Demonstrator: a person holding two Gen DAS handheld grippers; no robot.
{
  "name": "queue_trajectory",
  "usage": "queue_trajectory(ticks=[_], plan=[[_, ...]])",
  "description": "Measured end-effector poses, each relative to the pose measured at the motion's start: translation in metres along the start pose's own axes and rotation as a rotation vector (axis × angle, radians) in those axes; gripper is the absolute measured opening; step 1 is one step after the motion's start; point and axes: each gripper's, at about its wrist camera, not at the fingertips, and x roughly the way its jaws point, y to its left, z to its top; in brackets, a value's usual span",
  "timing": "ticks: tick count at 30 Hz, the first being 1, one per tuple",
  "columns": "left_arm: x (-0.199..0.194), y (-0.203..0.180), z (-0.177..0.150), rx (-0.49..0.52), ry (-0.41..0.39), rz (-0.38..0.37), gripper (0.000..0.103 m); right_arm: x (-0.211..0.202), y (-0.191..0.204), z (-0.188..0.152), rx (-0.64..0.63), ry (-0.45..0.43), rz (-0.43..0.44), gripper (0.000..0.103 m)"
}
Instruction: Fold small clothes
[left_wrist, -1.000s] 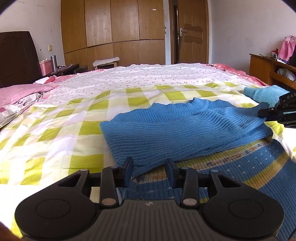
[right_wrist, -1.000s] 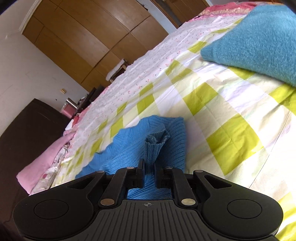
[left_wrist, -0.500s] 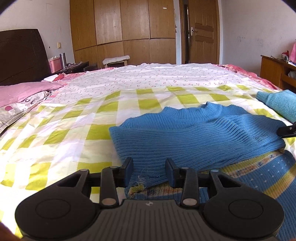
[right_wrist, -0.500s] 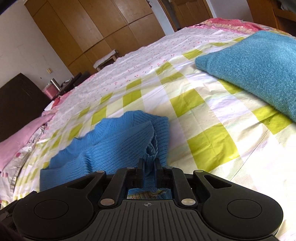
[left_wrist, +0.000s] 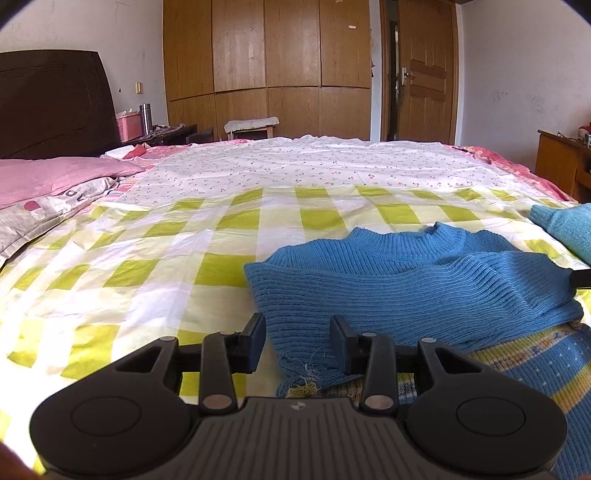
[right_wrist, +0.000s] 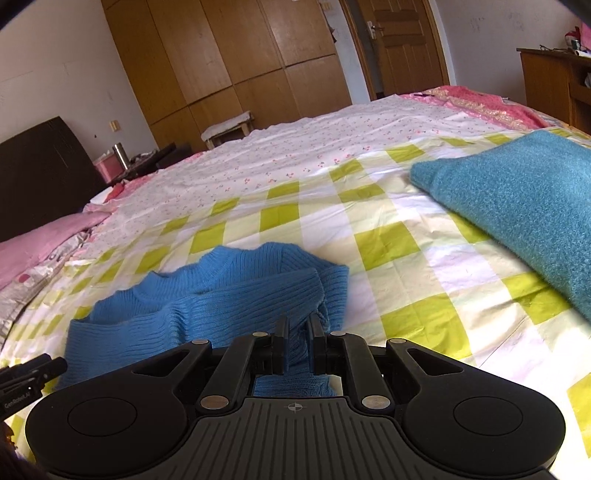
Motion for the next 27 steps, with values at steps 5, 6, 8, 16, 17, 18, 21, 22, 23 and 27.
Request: queue_trajectory(ticks=[5,6,8,16,17,18,21,22,23,27], plan=[[0.011,0.003,-0.007,0.008,0.052,0.022,0.044,0.015,-0.003,-0.006,-0.015,0.058,-0.024,0.013],[0.011,0.003,-0.008,0.007,0.052,0.022,0.044,0.016,-0.005,-0.006,-0.016,0.065,-0.030,0.013],[0.009,0.003,-0.008,0.007,0.054,0.024,0.044,0.019,-0.008,-0.007,-0.007,0.078,-0.030,0.013],[-0.016,0.005,-0.011,0.009,0.050,0.010,0.044,0.000,-0.011,-0.009,0.014,0.082,-0.001,0.014],[-0.020,0.005,-0.013,0.014,0.053,0.006,0.044,-0.003,-0.010,-0.010,0.008,0.085,0.003,0.014],[-0.023,0.005,-0.015,0.020,0.060,0.003,0.044,-0.006,-0.010,-0.013,0.000,0.091,0.006,0.014],[-0.026,0.002,-0.025,0.038,0.095,0.002,0.044,-0.012,-0.010,-0.021,-0.009,0.114,0.010,0.014],[-0.025,0.001,-0.029,0.041,0.110,0.003,0.044,-0.013,-0.010,-0.024,-0.011,0.125,0.011,0.014],[-0.025,0.001,-0.033,0.039,0.125,0.003,0.044,-0.012,-0.010,-0.028,-0.016,0.138,0.009,0.014],[-0.032,0.002,-0.039,0.011,0.129,-0.002,0.044,-0.017,-0.009,-0.034,-0.019,0.152,0.005,0.014]])
